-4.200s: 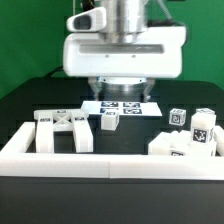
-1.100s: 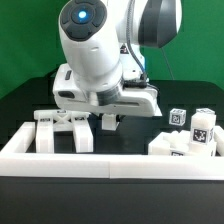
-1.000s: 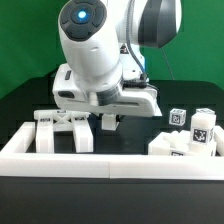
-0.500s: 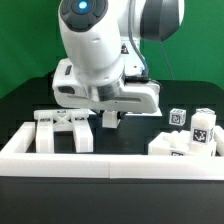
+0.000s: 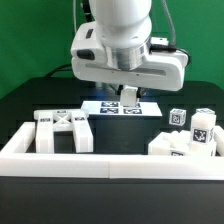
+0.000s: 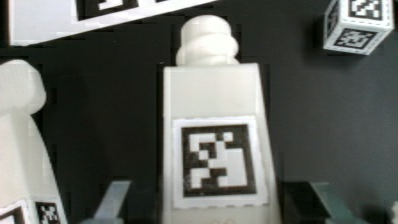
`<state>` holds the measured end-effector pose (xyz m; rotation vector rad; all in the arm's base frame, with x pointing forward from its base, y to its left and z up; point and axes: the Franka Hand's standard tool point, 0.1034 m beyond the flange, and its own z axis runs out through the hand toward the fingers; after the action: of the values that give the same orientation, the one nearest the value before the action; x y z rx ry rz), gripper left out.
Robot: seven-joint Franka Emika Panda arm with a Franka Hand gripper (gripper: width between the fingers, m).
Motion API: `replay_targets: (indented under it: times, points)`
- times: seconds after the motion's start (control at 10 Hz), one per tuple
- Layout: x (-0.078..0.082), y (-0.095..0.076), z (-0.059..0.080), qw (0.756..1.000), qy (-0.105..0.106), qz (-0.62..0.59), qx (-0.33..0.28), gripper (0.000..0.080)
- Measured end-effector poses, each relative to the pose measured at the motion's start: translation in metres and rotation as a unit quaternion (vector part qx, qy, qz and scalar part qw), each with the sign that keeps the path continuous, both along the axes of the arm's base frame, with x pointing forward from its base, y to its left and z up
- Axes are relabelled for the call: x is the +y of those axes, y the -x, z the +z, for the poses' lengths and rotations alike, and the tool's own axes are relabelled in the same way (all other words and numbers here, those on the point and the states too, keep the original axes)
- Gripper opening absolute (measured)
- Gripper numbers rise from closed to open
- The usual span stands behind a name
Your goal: Assemble chair
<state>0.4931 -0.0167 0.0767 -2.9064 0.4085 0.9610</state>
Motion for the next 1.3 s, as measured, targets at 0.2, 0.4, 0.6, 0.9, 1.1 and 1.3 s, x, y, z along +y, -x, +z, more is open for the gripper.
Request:
replay_targets:
  times: [0.2, 0.4, 0.6, 0.9, 1.1, 1.3]
  points:
    - [0.001, -0.008, 0.000, 1.000, 0.005, 0.001, -0.023, 0.0291]
    - [0.019, -0.027, 0.021, 0.995, 0.014, 0.004, -0.095, 0.0291]
    - [0.027, -0.045, 0.037, 0.989, 0.023, 0.003, -0.149, 0.0291]
    - [0.031, -0.047, 0.034, 0.969, 0.037, 0.005, -0.243, 0.0291]
    - [0.040, -0.057, 0.033, 0.952, 0.045, 0.011, -0.301, 0.0291]
    - [0.048, -0.074, 0.037, 0.922, 0.057, 0.020, -0.382, 0.0291]
